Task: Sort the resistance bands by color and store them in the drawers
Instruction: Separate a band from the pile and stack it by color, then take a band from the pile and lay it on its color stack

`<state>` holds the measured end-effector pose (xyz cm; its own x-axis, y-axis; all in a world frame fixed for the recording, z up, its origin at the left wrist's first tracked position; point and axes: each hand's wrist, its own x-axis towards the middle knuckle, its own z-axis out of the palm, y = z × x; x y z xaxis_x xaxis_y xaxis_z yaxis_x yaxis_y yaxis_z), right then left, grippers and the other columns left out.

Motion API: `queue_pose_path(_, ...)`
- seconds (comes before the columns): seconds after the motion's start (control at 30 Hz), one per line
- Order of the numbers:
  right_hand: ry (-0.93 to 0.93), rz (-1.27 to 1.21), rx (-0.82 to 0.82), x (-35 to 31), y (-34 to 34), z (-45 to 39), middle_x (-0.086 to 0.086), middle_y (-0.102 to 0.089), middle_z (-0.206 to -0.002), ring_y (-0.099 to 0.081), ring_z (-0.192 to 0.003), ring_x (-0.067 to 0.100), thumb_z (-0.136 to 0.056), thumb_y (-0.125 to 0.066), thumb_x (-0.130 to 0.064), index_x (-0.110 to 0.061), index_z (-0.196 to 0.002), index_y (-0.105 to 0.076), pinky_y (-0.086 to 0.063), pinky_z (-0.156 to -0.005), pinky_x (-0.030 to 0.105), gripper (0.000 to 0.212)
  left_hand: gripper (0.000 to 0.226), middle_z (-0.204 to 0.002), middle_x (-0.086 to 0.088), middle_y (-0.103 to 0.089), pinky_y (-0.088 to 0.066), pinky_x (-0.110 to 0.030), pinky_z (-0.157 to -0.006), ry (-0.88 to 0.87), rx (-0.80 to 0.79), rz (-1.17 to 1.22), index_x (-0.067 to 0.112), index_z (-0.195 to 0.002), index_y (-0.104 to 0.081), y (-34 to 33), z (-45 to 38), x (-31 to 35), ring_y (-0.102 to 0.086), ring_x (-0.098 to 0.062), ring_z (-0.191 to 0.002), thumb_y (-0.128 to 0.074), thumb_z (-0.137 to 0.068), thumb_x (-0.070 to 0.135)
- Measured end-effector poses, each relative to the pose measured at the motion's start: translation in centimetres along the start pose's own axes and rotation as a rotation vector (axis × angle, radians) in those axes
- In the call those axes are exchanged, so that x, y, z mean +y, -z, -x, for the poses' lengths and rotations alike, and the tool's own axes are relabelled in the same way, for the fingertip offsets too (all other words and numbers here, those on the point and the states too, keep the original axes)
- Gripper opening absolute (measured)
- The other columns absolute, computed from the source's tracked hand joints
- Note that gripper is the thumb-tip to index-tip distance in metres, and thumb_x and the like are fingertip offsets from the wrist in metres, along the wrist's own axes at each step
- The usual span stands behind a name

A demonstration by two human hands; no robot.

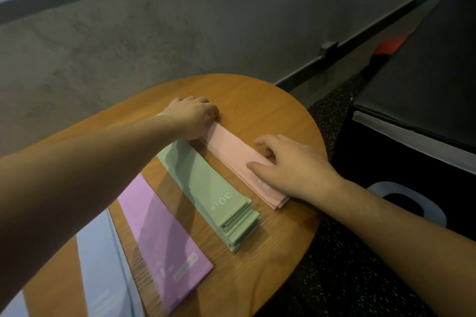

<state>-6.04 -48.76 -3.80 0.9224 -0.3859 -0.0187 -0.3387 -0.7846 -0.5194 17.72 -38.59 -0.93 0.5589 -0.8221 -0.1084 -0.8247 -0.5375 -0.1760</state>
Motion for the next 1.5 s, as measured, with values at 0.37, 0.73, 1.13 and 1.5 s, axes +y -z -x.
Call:
queue_pose_path(0.37, 0.052, -0.002, 0.051, -1.2, 0.7, 1.0, -0.012, -0.05, -0.137, -0.049, -0.119, 0.009, -0.096, -0.055, -0.05, -0.038, -0.142, -0.042, -0.044, -0.089, 0.03, 0.05, 0.047, -0.151, 0.001, -0.042, -0.038, -0.04, -0.11, 0.032, 0.111, 0.033, 0.031, -0.142, -0.048, 1.9, 2.5, -0.5, -0.041, -0.024, -0.137, -0.058, -0.096, 0.025)
queue_pose_path(0.73, 0.243, -0.093, 0.128, -9.9, 0.3, 2.7, -0.014, -0.061, -0.113, -0.057, -0.101, 0.008, -0.095, -0.058, -0.038, -0.035, -0.128, -0.058, -0.049, -0.084, 0.031, 0.034, 0.039, -0.129, -0.005, -0.061, -0.05, -0.046, -0.092, 0.084, 0.393, 0.236, 0.02, -0.121, -0.065, 0.4, 17.0, -6.5, -0.059, -0.032, -0.115, -0.052, -0.087, 0.032)
queue_pose_path(1.13, 0.492, -0.14, -0.111, -24.5, -8.3, 6.0, -0.015, -0.064, -0.098, -0.061, -0.085, 0.011, -0.093, -0.061, -0.029, -0.031, -0.118, -0.065, -0.052, -0.083, 0.034, 0.026, 0.037, -0.12, 0.005, -0.061, -0.045, -0.034, -0.098, 0.327, 0.41, 0.499, 0.022, -0.117, -0.065, -8.4, 38.0, -12.9, -0.055, -0.015, -0.113, -0.048, -0.089, 0.038)
queue_pose_path(1.5, 0.563, -0.136, -0.266, -30.8, -16.5, 7.2, -0.009, -0.063, -0.112, -0.059, -0.098, 0.011, -0.094, -0.06, -0.029, -0.029, -0.121, -0.063, -0.052, -0.089, 0.035, 0.027, 0.05, -0.14, 0.015, -0.051, -0.039, -0.035, -0.11, 0.471, 0.452, 0.684, 0.03, -0.126, -0.061, -13.8, 46.0, -14.2, -0.048, -0.005, -0.129, -0.047, -0.088, 0.06)
